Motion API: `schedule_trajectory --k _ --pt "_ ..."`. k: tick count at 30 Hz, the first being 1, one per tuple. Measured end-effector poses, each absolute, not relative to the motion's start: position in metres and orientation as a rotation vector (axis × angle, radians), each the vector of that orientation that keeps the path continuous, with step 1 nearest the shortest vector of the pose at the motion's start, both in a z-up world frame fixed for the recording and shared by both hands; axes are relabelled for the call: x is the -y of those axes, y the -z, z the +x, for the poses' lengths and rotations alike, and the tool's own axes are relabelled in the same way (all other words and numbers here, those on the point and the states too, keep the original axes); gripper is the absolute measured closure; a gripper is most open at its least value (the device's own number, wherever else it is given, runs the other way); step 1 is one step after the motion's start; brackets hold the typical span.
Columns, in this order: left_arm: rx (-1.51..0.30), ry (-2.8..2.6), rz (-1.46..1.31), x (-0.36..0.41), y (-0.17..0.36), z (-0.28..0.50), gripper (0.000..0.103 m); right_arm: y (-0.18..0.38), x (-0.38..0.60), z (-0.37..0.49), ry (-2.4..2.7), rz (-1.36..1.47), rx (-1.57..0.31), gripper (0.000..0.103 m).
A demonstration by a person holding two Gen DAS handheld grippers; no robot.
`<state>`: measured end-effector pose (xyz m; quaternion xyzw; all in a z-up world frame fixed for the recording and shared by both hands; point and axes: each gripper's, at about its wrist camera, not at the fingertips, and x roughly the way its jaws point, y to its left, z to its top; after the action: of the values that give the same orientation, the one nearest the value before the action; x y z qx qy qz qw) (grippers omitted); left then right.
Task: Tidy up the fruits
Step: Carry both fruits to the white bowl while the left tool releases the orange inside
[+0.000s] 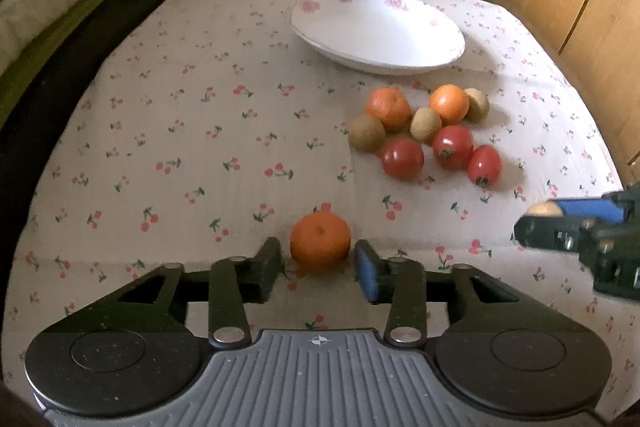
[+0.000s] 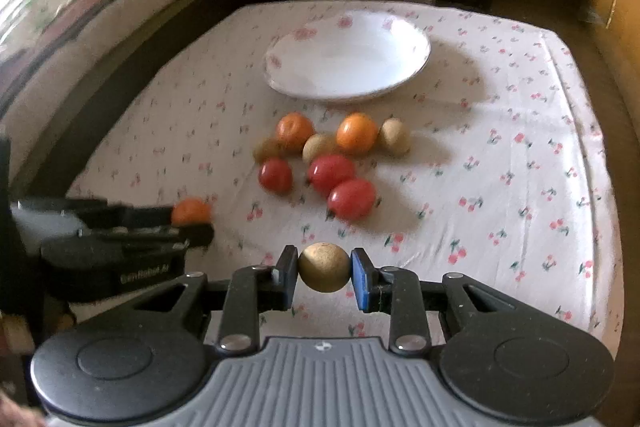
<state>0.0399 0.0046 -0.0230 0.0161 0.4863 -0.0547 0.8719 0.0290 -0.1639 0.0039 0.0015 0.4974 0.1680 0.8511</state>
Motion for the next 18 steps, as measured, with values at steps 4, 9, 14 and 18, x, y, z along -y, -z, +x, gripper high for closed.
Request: schedule_trajectory --k 4,9,14,18 --pt "-1.003 0.115 0.022 -0.006 0.022 0.041 0.043 0.005 0.162 0.025 -0.348 -0.015 -1.061 0.073" --pt "-0.994 0.113 0.025 -0.006 0.025 0.043 0.039 0.012 0.161 0.023 -0.352 -0.014 -1.075 0.073" --pt "-0.991 0.106 0.038 -0.005 0.025 0.042 0.045 0.02 0.165 0.022 -0.335 -0.014 -1.091 0.072" --pt "-0.989 0.12 0.028 -0.006 0.024 0.042 0.063 0.019 0.166 0.02 -0.316 -0.013 -1.086 0.073"
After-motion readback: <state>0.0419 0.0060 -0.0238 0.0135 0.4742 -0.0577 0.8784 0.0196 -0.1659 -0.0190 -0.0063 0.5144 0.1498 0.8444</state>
